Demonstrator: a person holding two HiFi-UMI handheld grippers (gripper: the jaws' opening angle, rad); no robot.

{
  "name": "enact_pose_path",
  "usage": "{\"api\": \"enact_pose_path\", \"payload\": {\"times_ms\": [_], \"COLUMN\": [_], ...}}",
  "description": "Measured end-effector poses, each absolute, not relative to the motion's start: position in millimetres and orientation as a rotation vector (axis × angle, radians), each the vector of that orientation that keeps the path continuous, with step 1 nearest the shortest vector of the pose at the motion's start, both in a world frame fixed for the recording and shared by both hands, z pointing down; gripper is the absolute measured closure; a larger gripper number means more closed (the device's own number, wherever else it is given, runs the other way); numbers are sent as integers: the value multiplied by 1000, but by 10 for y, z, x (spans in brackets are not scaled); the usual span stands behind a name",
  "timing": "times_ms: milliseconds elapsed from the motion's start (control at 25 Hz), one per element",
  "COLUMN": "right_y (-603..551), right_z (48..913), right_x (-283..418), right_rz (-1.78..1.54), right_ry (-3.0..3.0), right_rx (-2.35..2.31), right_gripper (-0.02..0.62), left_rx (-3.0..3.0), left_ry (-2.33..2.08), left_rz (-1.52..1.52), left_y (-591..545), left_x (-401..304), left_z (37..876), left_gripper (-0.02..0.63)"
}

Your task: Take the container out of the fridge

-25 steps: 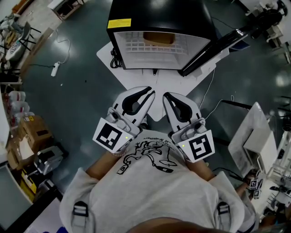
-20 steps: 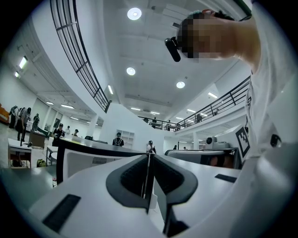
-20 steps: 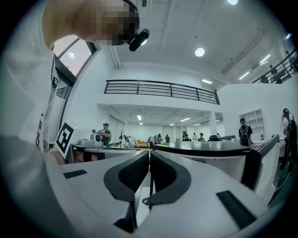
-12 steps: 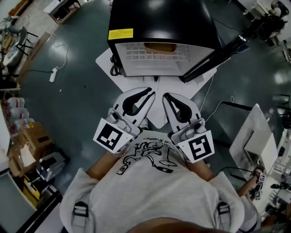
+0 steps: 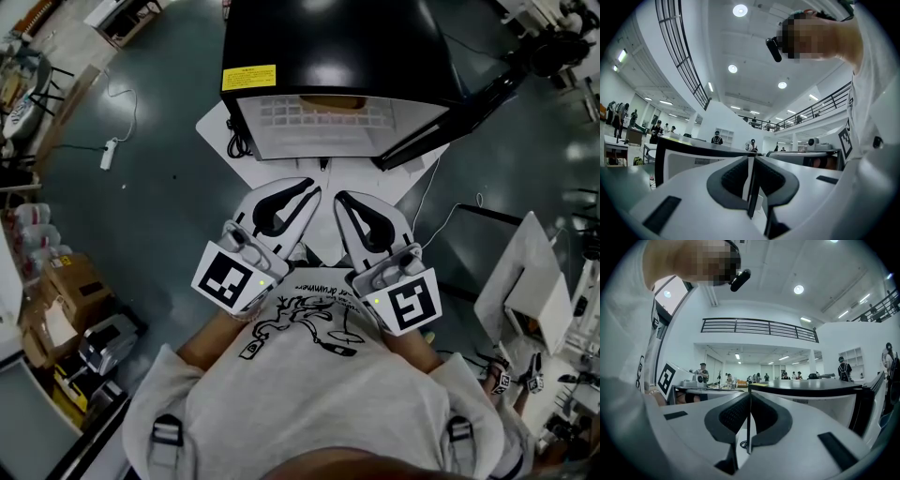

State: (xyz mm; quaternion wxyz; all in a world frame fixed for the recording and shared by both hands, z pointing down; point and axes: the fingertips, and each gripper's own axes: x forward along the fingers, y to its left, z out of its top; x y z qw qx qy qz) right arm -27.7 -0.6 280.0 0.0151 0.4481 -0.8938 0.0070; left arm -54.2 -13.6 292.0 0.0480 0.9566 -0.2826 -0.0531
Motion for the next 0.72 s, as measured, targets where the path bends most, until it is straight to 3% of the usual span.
{"api": "enact_pose_path", "payload": {"times_ms": [720], "right_y": [-56], "right_z": [2739], "right_x": [-56], "right_rz": [-7], "right_ry": [-2794], "right_rx": [1364], "right_gripper": [566], "left_rx": [2910], "left_ry": [-918], "left_rz": [-186], "left_y": [-171], "left_x": [-352], "left_z": [2820], "left_gripper": [565]}}
